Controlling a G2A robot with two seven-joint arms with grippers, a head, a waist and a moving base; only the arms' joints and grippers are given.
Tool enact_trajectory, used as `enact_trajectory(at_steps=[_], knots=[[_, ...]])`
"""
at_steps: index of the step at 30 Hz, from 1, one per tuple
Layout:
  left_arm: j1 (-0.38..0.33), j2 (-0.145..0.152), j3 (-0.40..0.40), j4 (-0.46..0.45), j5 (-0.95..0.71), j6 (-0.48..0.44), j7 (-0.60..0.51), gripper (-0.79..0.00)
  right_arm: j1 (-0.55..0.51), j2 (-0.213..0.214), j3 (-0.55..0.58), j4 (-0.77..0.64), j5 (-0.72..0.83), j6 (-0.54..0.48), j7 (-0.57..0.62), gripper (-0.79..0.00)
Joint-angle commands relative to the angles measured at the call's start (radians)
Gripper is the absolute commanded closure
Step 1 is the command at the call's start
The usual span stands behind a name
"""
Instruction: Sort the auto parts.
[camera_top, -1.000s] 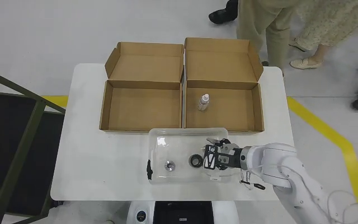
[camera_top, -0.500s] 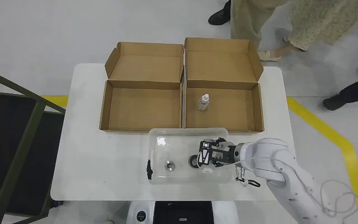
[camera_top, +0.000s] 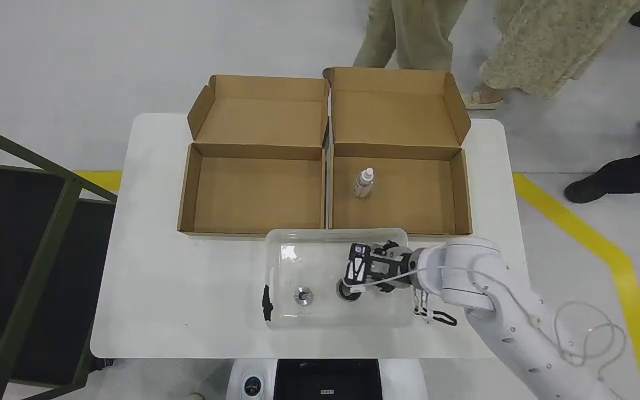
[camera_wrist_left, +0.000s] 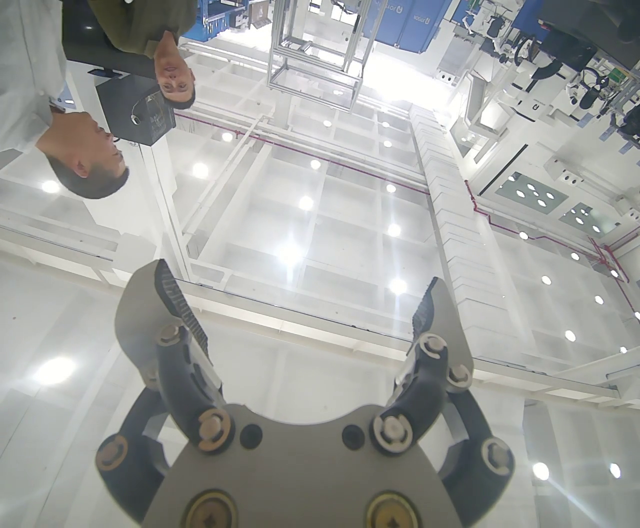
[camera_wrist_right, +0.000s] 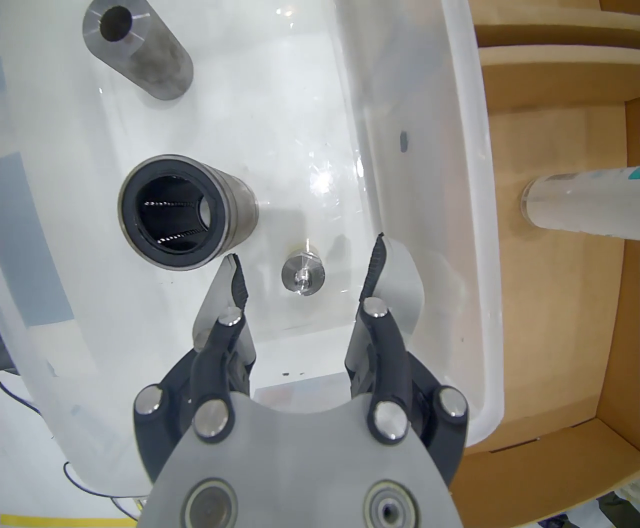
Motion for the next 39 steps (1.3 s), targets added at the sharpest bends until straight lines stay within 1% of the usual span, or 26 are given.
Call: enact_trajectory(at_steps=[1, 4, 8, 10, 14, 17, 21, 23, 24, 28, 32, 37, 39], knots=[[0.000, 0.000, 0.000, 0.000, 0.000, 0.000, 0.000, -0.785, 0.007, -0.001, -0.009, 0.002, 0.002, 0.007, 0.010, -0.440], [0.000, 0.000, 0.000, 0.000, 0.000, 0.000, 0.000, -0.785, 0.017, -0.001, -0.023, 0.003, -0.004, 0.021, 0.040, -0.409], [0.000, 0.000, 0.000, 0.000, 0.000, 0.000, 0.000, -0.785, 0.029, -0.002, -0.037, 0.011, 0.008, 0.031, 0.051, -0.388], [0.000, 0.000, 0.000, 0.000, 0.000, 0.000, 0.000, -0.785, 0.034, -0.002, -0.045, 0.016, 0.012, 0.037, 0.057, -0.363], [0.000, 0.000, 0.000, 0.000, 0.000, 0.000, 0.000, -0.785, 0.047, -0.004, -0.066, 0.037, 0.022, 0.043, 0.063, -0.376], [0.000, 0.000, 0.000, 0.000, 0.000, 0.000, 0.000, -0.785, 0.059, -0.006, -0.082, 0.056, 0.025, 0.045, 0.063, -0.354], [0.000, 0.000, 0.000, 0.000, 0.000, 0.000, 0.000, -0.785, 0.071, -0.008, -0.095, 0.073, 0.026, 0.050, 0.059, -0.222], [0.000, 0.000, 0.000, 0.000, 0.000, 0.000, 0.000, -0.785, 0.072, -0.008, -0.097, 0.075, 0.025, 0.051, 0.060, -0.058], [0.000, 0.000, 0.000, 0.000, 0.000, 0.000, 0.000, -0.785, 0.073, -0.007, -0.096, 0.074, 0.025, 0.051, 0.061, 0.000], [0.000, 0.000, 0.000, 0.000, 0.000, 0.000, 0.000, -0.785, 0.070, -0.002, -0.084, 0.059, 0.032, 0.053, 0.067, 0.000], [0.000, 0.000, 0.000, 0.000, 0.000, 0.000, 0.000, -0.785, 0.053, 0.007, -0.058, 0.009, 0.055, 0.053, 0.073, 0.000], [0.000, 0.000, 0.000, 0.000, 0.000, 0.000, 0.000, -0.785, 0.010, 0.024, 0.008, -0.068, 0.118, 0.042, 0.055, 0.000], [0.000, 0.000, 0.000, 0.000, 0.000, 0.000, 0.000, -0.785, -0.009, 0.030, 0.034, -0.097, 0.156, 0.034, 0.030, 0.000]])
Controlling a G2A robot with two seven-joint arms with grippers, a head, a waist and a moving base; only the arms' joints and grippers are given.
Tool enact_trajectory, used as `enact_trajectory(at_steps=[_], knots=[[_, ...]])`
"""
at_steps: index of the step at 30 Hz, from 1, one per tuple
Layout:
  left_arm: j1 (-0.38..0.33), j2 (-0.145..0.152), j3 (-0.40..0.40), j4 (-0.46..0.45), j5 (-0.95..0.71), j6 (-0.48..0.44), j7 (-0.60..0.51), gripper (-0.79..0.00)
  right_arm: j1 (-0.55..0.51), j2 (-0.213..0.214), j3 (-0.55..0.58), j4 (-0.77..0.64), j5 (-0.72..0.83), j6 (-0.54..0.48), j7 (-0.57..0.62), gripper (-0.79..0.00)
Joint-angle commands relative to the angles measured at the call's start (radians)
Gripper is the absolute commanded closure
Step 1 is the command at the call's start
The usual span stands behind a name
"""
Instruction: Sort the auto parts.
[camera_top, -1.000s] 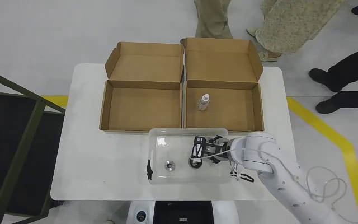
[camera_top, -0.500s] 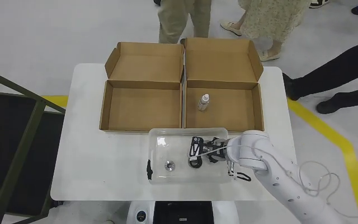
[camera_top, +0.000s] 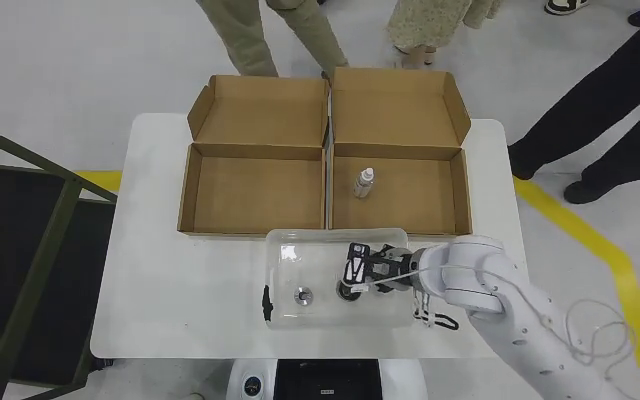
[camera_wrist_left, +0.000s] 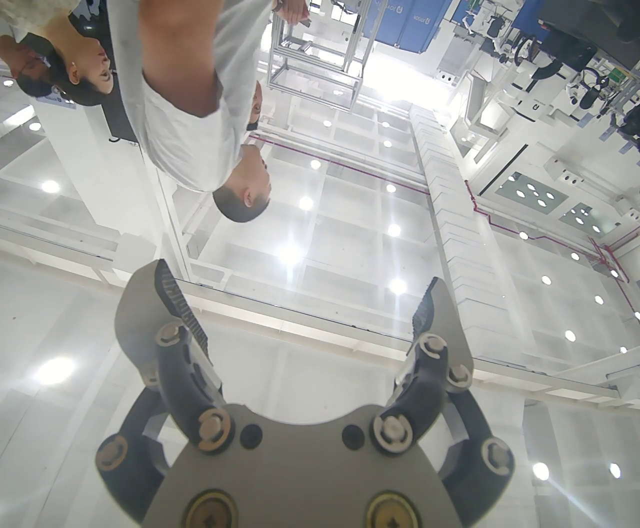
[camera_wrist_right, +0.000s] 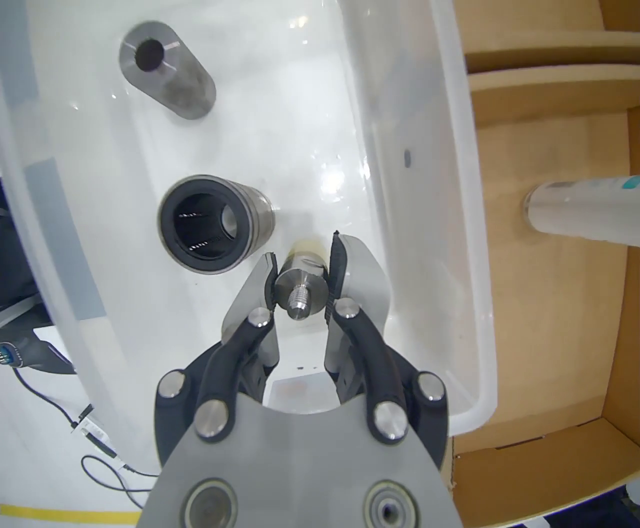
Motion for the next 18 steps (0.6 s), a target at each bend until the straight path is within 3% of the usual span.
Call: enact_trajectory(at_steps=[1, 7, 11, 18], knots=[[0.000, 0.000, 0.000, 0.000, 0.000, 0.000, 0.000, -0.785, -0.012, 0.005, 0.024, -0.024, 0.025, -0.009, -0.015, 0.000], [0.000, 0.000, 0.000, 0.000, 0.000, 0.000, 0.000, -0.785, -0.053, 0.017, 0.097, -0.054, 0.196, -0.068, -0.172, 0.000], [0.000, 0.000, 0.000, 0.000, 0.000, 0.000, 0.000, -0.785, -0.071, 0.022, 0.140, -0.007, 0.320, -0.151, -0.309, 0.000], [0.000, 0.000, 0.000, 0.000, 0.000, 0.000, 0.000, -0.785, -0.082, 0.020, 0.177, 0.088, 0.407, -0.230, -0.532, 0.000]])
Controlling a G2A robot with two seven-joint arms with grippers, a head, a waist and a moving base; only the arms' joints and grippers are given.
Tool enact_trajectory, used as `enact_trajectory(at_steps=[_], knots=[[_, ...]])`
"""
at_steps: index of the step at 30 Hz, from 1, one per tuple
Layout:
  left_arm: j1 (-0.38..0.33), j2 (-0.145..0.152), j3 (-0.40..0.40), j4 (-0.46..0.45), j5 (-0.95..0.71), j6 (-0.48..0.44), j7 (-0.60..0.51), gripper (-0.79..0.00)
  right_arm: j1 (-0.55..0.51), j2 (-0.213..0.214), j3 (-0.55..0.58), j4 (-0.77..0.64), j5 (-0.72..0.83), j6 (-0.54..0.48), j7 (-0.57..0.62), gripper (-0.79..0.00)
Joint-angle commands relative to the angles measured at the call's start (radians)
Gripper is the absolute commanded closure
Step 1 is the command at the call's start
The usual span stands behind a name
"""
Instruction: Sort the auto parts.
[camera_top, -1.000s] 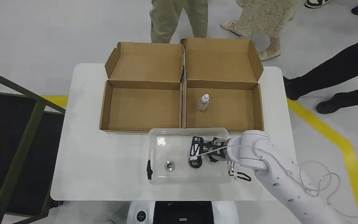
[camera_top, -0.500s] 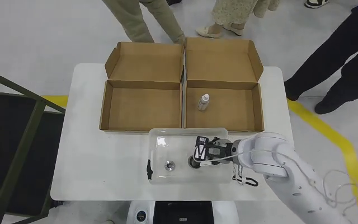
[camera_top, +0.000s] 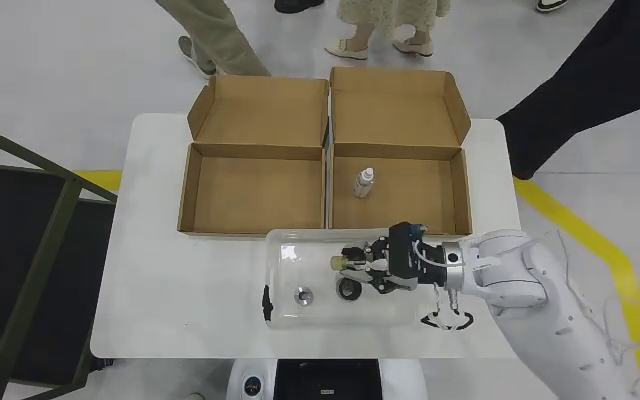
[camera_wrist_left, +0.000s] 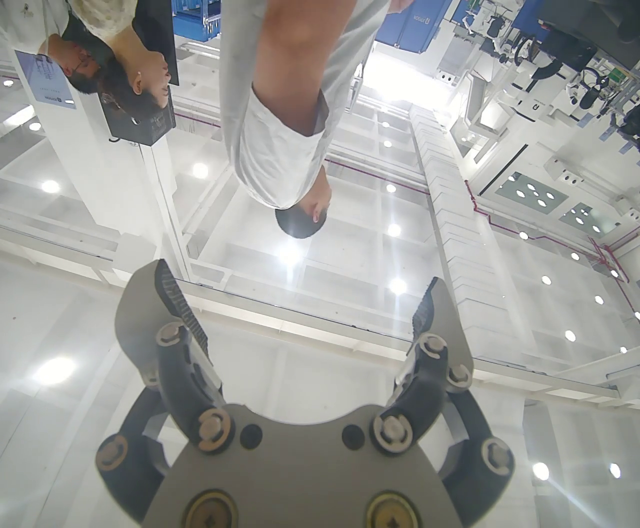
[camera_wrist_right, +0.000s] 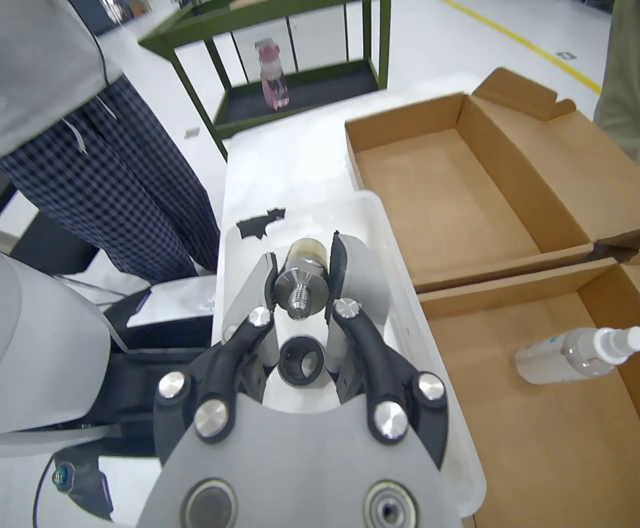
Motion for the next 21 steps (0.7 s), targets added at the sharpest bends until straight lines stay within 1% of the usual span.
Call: enact_trajectory(at_steps=[1, 9, 12, 15, 21], knots=[[0.000, 0.000, 0.000, 0.000, 0.000, 0.000, 0.000, -0.785, 0.000, -0.002, 0.003, 0.023, 0.014, -0.011, -0.050, 0.000], [0.000, 0.000, 0.000, 0.000, 0.000, 0.000, 0.000, -0.785, -0.013, -0.009, 0.032, 0.098, 0.097, -0.006, -0.237, 0.000], [0.000, 0.000, 0.000, 0.000, 0.000, 0.000, 0.000, -0.785, -0.021, -0.012, 0.038, 0.124, 0.153, -0.025, -0.300, 0.000], [0.000, 0.000, 0.000, 0.000, 0.000, 0.000, 0.000, -0.785, -0.013, -0.012, 0.061, 0.144, 0.161, -0.021, -0.320, 0.000], [0.000, 0.000, 0.000, 0.000, 0.000, 0.000, 0.000, -0.785, -0.036, -0.012, 0.104, 0.163, 0.184, -0.007, -0.373, 0.000]])
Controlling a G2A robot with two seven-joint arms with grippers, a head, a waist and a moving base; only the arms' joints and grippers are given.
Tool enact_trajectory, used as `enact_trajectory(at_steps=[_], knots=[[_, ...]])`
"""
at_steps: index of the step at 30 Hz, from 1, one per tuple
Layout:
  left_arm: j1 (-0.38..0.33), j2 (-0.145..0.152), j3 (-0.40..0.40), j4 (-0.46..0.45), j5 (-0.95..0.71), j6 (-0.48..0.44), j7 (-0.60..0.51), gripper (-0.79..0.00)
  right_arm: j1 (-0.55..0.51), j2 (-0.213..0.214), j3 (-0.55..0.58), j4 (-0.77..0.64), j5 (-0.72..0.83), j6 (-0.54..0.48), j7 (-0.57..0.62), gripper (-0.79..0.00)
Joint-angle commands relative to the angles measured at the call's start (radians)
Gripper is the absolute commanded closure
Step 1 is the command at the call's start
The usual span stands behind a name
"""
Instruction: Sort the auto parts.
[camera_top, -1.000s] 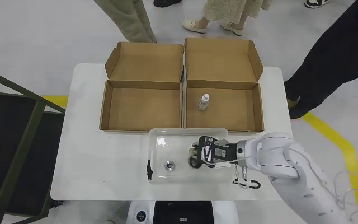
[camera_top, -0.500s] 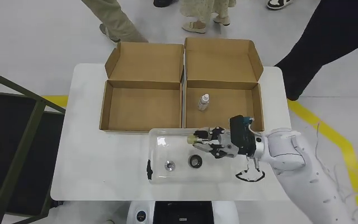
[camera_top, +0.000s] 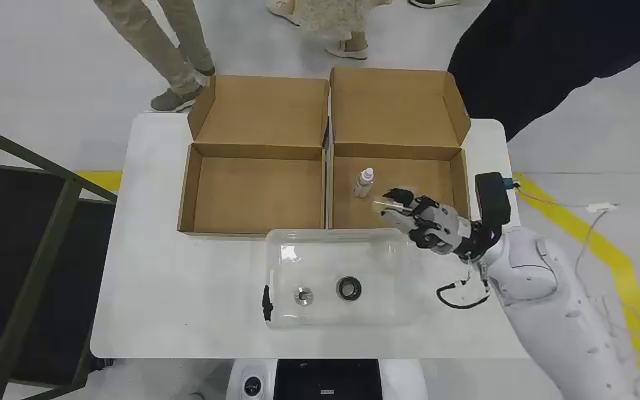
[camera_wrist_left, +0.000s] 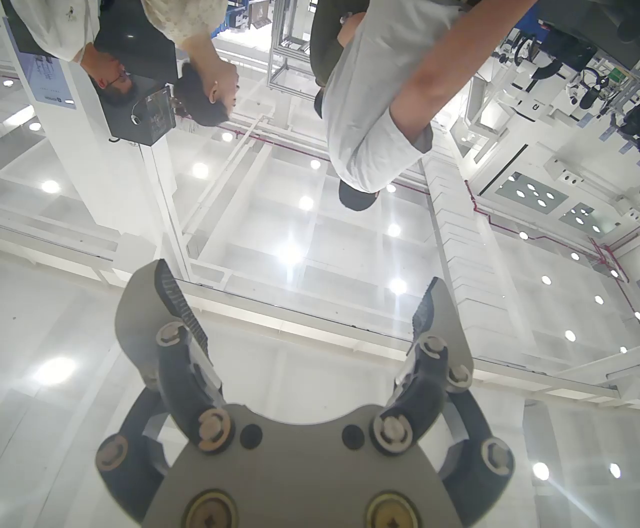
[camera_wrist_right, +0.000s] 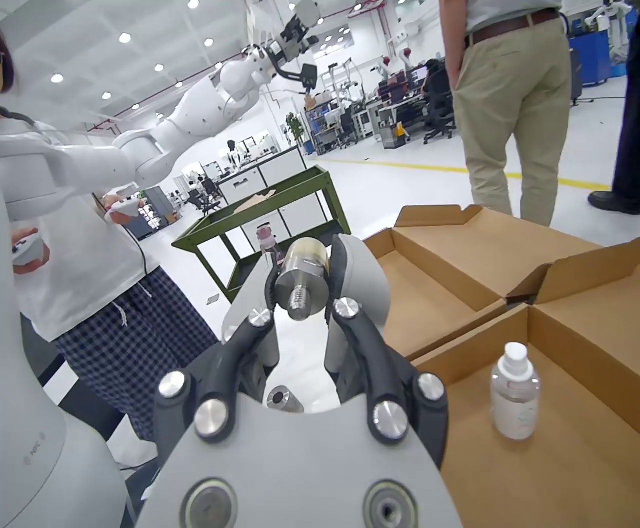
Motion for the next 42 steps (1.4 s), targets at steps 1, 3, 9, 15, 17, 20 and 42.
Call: enact_trajectory(at_steps=[1, 3, 9, 15, 17, 20, 42], knots=[[0.000, 0.000, 0.000, 0.000, 0.000, 0.000, 0.000, -0.785, -0.007, 0.001, 0.013, 0.004, 0.000, 0.001, -0.009, 0.000], [0.000, 0.000, 0.000, 0.000, 0.000, 0.000, 0.000, -0.785, -0.018, 0.001, 0.029, 0.004, -0.001, 0.001, -0.021, 0.000], [0.000, 0.000, 0.000, 0.000, 0.000, 0.000, 0.000, -0.785, -0.047, 0.000, 0.053, -0.002, 0.002, -0.002, -0.049, 0.000], [0.000, 0.000, 0.000, 0.000, 0.000, 0.000, 0.000, -0.785, -0.059, -0.002, 0.059, -0.006, 0.002, -0.008, -0.063, 0.000], [0.000, 0.000, 0.000, 0.000, 0.000, 0.000, 0.000, -0.785, -0.062, -0.003, 0.060, -0.005, 0.000, -0.010, -0.064, 0.000], [0.000, 0.000, 0.000, 0.000, 0.000, 0.000, 0.000, -0.785, -0.063, -0.004, 0.063, 0.002, -0.014, -0.010, -0.062, 0.000], [0.000, 0.000, 0.000, 0.000, 0.000, 0.000, 0.000, -0.785, 0.045, 0.002, 0.038, -0.007, -0.413, 0.371, 0.357, 0.000]])
